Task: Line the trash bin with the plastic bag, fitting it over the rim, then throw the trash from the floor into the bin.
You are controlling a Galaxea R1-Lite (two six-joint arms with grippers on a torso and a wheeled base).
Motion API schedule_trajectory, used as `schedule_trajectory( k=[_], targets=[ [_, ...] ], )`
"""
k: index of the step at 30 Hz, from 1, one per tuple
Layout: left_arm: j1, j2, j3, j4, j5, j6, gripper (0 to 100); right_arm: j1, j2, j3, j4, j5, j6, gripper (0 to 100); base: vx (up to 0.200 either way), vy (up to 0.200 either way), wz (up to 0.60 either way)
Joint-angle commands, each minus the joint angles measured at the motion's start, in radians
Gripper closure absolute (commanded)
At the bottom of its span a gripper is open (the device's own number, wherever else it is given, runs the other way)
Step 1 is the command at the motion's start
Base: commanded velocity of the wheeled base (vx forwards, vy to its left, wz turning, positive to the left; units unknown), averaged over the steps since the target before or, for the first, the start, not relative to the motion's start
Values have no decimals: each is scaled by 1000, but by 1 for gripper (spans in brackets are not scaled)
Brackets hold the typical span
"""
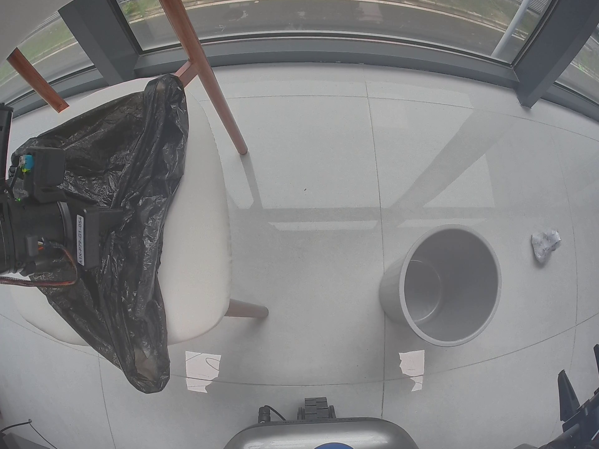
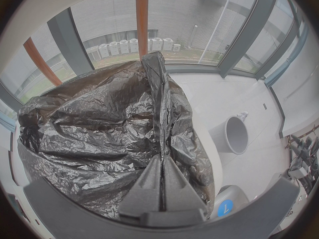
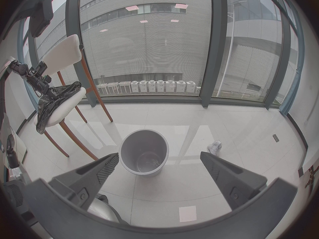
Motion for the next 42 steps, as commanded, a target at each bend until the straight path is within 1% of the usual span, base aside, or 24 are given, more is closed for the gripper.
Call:
schedule_trajectory(
  k=[1,3,4,5,7,9,11,15,16,17,19,24,27,28,31,37,42],
  targets=[
    [-5,3,-13,-8,-20,-18,100,0,-17,17,-2,1,-1,0,0,0,0],
    [-22,3,-24,-39,-60,-47,100,0,-17,17,0,1,-1,0,0,0,0],
    [-25,3,-25,-48,-68,-52,100,0,-17,17,-2,1,-1,0,0,0,0],
    [-53,3,-39,-82,-104,-84,100,0,-17,17,-2,1,-1,0,0,0,0],
    [-73,4,-68,-101,-123,-107,100,0,-17,17,-2,0,-1,0,0,0,0],
    [-85,6,-90,-103,-129,-119,100,0,-17,17,-2,0,-1,0,0,0,0],
    [-120,24,-119,-105,-154,-156,100,0,-17,17,-2,1,1,0,0,0,0],
    [-137,34,-150,-114,-213,-208,100,0,-17,17,-2,1,-1,0,0,0,0],
    [-152,34,-160,-115,-244,-221,100,0,-17,17,-2,1,1,0,0,0,0],
    [-171,37,-167,-115,-258,-224,100,0,-17,17,-2,1,1,0,0,0,0],
    [-191,58,-170,-117,-259,-222,100,0,-17,17,-2,1,1,0,0,0,0],
    [-194,72,-170,-125,-244,-216,100,0,-17,17,-2,1,2,0,0,0,0],
    [-194,70,-163,-125,-201,-216,100,0,-17,17,-2,1,4,0,0,0,0],
    [-194,69,-163,-125,-173,-216,100,0,-17,17,-2,1,4,0,0,0,0],
    [-197,69,-153,-123,-140,-219,100,0,-17,17,-2,1,4,0,0,0,0],
    [-199,55,-107,-126,-141,-222,100,2,-17,17,-2,1,4,0,0,0,0],
    [-199,41,-113,-128,-147,-222,100,0,-17,17,0,1,4,0,0,0,0]
  ],
)
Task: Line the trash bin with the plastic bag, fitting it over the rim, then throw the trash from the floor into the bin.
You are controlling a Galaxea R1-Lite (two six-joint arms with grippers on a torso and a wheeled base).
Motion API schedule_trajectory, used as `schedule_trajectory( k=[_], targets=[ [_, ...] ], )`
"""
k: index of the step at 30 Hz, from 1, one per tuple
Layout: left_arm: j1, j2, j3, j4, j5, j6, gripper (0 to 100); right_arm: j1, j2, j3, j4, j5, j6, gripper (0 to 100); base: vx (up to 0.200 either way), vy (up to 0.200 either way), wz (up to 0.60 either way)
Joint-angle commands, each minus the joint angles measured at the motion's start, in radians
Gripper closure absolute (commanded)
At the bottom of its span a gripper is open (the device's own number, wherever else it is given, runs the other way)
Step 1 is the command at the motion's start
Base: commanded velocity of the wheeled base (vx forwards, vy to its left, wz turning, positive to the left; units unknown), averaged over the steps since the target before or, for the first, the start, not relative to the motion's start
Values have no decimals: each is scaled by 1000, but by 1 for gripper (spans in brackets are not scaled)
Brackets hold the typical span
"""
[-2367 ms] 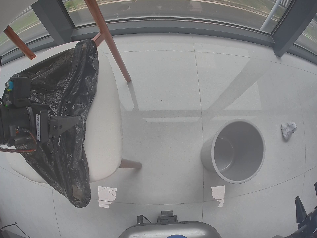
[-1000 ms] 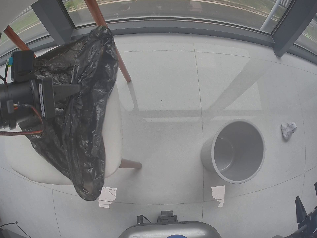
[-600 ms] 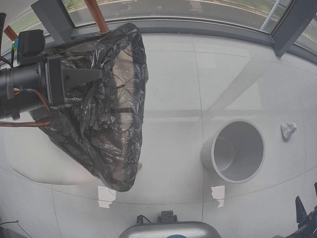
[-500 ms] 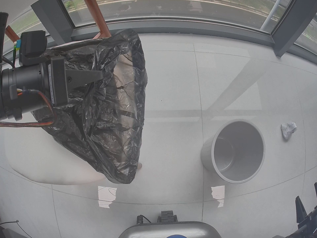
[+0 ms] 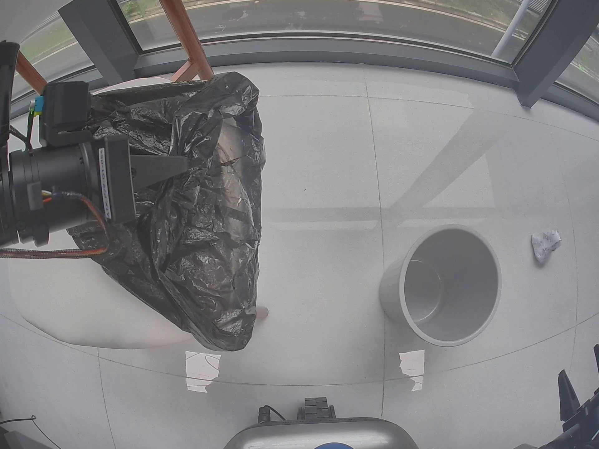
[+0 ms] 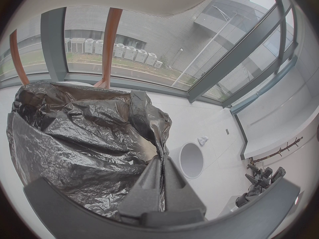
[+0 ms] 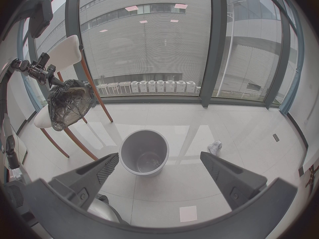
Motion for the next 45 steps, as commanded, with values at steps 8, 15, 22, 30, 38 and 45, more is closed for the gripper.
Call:
schedule_trajectory(
  k=[8,15,22,30,38,45],
  targets=[
    [-1,-13,1,0,-5,1,100,0,-17,18,1,1,0,0,0,-150,0],
    [-4,-9,0,-2,-7,2,100,0,-17,18,1,1,-2,0,0,-200,0],
    [-16,-9,1,-2,-5,2,100,2,-17,18,1,1,-2,0,0,-200,0],
    [-18,-8,1,-2,-7,2,100,0,-17,18,1,1,-2,0,0,-200,0],
    [-37,-8,6,-2,-7,1,100,2,-17,18,1,2,-2,0,0,-200,0],
    [-42,-8,10,-2,-7,1,100,2,-17,18,1,2,-3,0,0,-200,0]
  ],
)
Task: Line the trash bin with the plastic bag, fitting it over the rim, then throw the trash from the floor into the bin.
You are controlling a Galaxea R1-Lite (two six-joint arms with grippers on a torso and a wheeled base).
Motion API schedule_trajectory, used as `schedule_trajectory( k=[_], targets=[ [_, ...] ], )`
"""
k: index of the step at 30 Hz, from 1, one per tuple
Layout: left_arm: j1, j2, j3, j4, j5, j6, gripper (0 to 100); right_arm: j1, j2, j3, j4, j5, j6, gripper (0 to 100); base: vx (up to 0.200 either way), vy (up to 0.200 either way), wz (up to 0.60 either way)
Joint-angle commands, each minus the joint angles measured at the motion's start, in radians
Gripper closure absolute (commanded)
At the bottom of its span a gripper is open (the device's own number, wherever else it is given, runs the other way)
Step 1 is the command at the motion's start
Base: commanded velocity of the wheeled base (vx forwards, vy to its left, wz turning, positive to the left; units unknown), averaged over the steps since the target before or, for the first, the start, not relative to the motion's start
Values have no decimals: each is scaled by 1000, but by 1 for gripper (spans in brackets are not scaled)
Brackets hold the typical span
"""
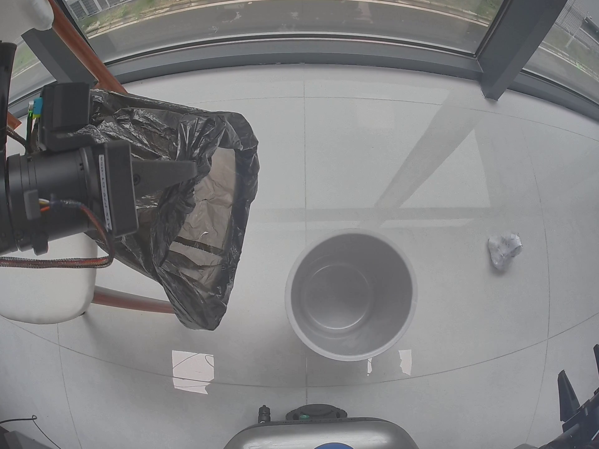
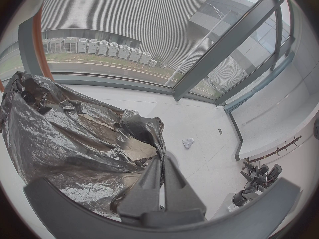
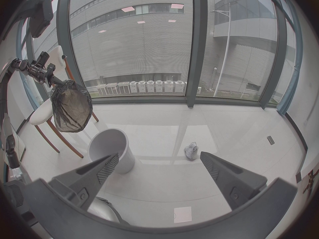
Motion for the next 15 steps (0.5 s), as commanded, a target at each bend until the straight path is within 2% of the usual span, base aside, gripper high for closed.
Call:
schedule_trajectory(
  k=[1,8,11,15],
  targets=[
    [-7,0,2,2,0,-1,100,-1,-17,18,0,0,-1,0,0,-200,0],
    [-24,0,2,0,0,-2,100,-1,-17,18,0,0,-2,0,0,-200,0],
    [-36,1,2,0,-1,-1,100,-1,-17,18,0,0,-4,0,0,0,0],
    [-81,20,-4,-52,-43,-4,100,-1,-17,18,4,0,-4,0,0,0,0]
  ],
)
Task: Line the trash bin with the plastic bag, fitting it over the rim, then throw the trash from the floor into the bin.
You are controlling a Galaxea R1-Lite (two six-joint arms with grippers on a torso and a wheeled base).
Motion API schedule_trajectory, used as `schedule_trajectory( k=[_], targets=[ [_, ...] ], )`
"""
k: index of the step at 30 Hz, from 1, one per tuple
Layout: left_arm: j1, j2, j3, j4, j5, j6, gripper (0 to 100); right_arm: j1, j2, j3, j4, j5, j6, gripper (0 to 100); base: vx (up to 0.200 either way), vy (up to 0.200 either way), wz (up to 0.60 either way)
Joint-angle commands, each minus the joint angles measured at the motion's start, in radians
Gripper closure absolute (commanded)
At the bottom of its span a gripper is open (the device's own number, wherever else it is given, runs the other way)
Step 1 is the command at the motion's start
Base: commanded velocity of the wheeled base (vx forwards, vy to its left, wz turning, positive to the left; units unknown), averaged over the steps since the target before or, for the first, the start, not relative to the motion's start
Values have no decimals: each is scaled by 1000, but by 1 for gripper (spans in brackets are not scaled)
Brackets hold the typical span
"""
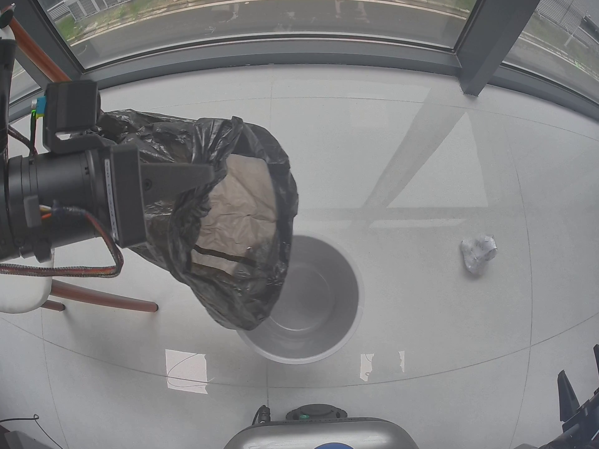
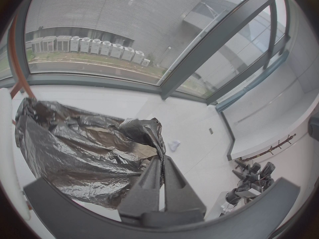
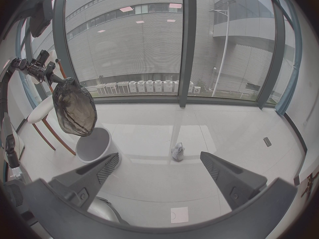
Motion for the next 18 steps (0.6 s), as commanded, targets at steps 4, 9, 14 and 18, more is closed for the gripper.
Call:
schedule_trajectory(
  k=[4,9,14,18],
  targets=[
    [-61,38,-11,-156,-37,-3,100,0,-17,18,-2,1,0,0,0,0,0],
    [-110,61,-46,-174,-43,-29,100,0,-17,18,-3,1,6,0,0,0,0],
    [-165,98,-75,-174,-43,-65,100,0,-17,-19,-12,7,20,0,0,0,0],
    [-201,127,-96,-177,-51,-65,100,55,163,-331,101,14,155,0,0,0,0]
  ],
)
